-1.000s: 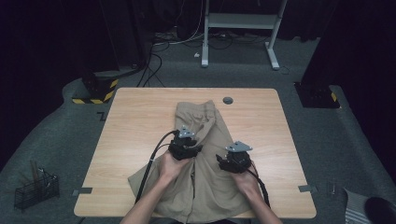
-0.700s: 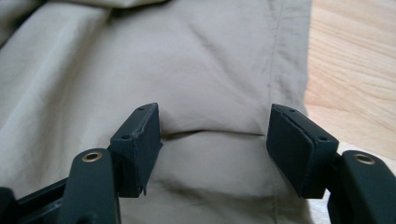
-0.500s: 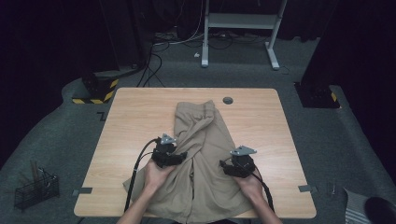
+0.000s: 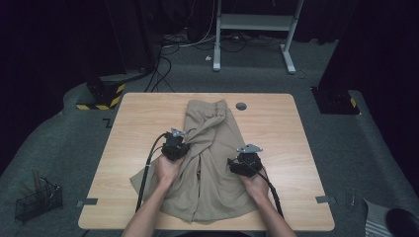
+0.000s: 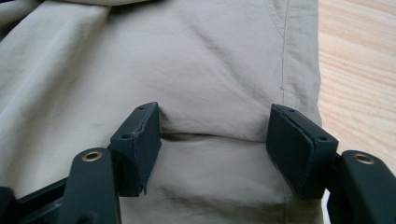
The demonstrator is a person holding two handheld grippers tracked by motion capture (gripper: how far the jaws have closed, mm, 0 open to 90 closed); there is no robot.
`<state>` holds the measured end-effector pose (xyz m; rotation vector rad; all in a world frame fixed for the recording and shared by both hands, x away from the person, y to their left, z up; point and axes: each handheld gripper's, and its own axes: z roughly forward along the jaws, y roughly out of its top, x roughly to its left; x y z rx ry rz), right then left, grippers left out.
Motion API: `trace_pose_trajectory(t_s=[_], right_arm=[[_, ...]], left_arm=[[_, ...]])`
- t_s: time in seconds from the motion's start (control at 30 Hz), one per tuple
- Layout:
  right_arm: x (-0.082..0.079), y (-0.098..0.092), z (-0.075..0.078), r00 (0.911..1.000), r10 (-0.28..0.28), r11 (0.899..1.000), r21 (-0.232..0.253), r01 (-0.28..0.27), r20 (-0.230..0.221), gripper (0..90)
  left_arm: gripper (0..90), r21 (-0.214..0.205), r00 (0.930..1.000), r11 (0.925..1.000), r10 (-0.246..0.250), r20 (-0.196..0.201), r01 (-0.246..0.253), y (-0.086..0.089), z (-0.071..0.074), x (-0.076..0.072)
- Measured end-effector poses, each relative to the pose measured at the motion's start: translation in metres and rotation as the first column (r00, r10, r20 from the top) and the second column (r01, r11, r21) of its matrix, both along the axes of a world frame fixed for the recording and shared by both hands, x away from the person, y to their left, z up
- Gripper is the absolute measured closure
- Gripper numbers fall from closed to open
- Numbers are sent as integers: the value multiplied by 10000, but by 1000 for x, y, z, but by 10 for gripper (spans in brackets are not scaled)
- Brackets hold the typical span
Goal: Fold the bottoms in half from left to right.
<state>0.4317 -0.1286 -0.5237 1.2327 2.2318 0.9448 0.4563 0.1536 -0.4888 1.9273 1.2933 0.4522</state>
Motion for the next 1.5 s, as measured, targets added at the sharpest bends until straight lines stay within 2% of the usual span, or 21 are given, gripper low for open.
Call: trace_pose_trajectory(t_s=[0.07,0.13,0.23,0.27,0.33,0.43,0.57,0.67,0.73,0.83,0.93,1.07,1.13,1.2,1.27,1.33,1.5], right_arm=[[4,3,0,9999,-146,9999,37,146,-24,350],[5,6,0,9998,-183,9998,-4,183,32,351],[5,7,0,9998,-169,9998,-110,170,124,354],[5,7,0,9998,-169,9998,-87,170,101,354],[6,5,0,9998,-165,9998,74,165,-84,355],[6,2,2,9997,-39,9999,162,43,-232,347],[-8,-5,19,9991,307,9969,715,-326,280,355],[-22,-10,29,9963,721,9953,609,-749,472,354],[-31,-16,29,9945,941,9937,573,-967,463,355],[-40,-23,23,9946,1016,9936,480,-1025,209,356],[-42,-27,14,9945,1039,9937,448,-1032,-130,356],[-40,-25,6,9947,983,9948,296,-974,-313,359],[-40,-20,2,9947,971,9953,18,-971,-336,361],[-38,-19,3,9949,936,9956,29,-936,-371,358],[-37,-18,2,9949,957,9954,42,-956,-322,357],[-35,-18,2,9948,967,9953,41,-966,-311,357],[-28,-15,2,9958,859,9963,60,-858,-325,358]], left_arm=[[846,-348,9990,9989,-303,341,315,-5,12,-9],[844,-171,9951,9960,-873,472,882,-18,18,-16],[833,-114,9865,9867,-1619,256,1623,-40,12,-17],[822,85,9834,9835,-1808,161,1807,-46,8,-16],[757,72,9812,9812,-1925,-154,1926,-53,-1,-11],[590,217,9820,9818,-1890,22,1889,-54,2,-14],[422,283,9806,9821,-1876,566,1862,-37,27,-32],[360,328,9842,9869,-1598,762,1577,-15,40,-49],[340,246,9890,9926,-1205,855,1188,3,40,-59],[323,202,9975,9987,-482,523,472,28,29,-69],[320,24,9999,10000,-64,-94,64,43,11,-71],[347,494,9981,9985,267,-562,-239,44,-14,-67],[371,717,9962,9970,363,-795,-307,41,-25,-63],[404,1002,9983,9941,445,-373,-406,37,-29,-63],[473,1315,9987,9902,493,-128,-472,34,-30,-61],[509,1255,9989,9910,446,129,-459,34,-32,-58],[691,1076,9948,9898,880,504,-930,37,-35,-48]])
